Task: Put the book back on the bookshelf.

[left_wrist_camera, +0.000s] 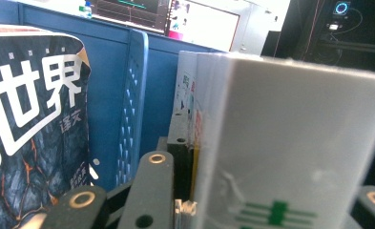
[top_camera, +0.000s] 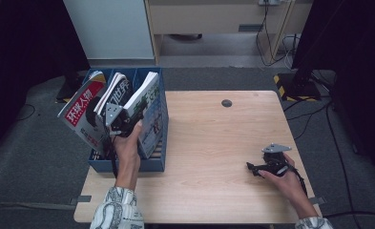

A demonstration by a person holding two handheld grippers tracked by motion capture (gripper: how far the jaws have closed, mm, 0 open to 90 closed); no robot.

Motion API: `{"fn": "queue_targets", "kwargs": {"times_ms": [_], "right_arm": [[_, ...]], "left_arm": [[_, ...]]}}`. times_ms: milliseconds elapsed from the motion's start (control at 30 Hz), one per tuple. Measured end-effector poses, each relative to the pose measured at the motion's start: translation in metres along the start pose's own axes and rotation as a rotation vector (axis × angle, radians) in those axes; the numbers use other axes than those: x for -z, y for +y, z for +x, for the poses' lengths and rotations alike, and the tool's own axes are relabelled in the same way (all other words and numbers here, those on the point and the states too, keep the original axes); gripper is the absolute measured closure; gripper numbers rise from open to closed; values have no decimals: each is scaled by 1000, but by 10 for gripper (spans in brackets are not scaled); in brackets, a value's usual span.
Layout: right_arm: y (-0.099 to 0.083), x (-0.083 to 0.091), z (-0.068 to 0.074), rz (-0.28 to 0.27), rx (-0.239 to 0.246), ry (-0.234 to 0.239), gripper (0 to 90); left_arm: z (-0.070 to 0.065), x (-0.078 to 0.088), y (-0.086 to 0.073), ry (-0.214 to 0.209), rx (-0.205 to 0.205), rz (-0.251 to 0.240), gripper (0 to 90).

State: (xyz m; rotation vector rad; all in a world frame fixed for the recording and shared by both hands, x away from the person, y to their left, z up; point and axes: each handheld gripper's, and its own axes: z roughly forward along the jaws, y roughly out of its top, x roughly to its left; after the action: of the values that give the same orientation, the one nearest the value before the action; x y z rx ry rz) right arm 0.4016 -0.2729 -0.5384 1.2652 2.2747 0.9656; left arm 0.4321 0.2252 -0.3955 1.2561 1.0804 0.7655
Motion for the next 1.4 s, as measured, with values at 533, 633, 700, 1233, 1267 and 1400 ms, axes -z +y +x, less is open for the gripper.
{"fn": "queue_targets", "kwargs": {"times_ms": [533, 633, 700, 1233, 1267, 1400], "right_arm": [[0, 0, 0, 0, 0, -1, 67], [0, 0, 0, 0, 0, -1, 67], [0, 0, 0, 0, 0, -1, 67], [0, 0, 0, 0, 0, -1, 67], [0, 0, 0, 0, 0, -1, 67], [0, 0, 0, 0, 0, -1, 67]], "left_arm": [[5, 0, -4, -3, 14, -19, 728], [5, -1, -4, -4, 10, -18, 727], [5, -2, -4, -4, 8, -18, 727], [8, 1, -10, 1, 31, -36, 724], [8, 1, -10, 1, 31, -36, 724], [8, 4, -11, 4, 29, -34, 722]]}}
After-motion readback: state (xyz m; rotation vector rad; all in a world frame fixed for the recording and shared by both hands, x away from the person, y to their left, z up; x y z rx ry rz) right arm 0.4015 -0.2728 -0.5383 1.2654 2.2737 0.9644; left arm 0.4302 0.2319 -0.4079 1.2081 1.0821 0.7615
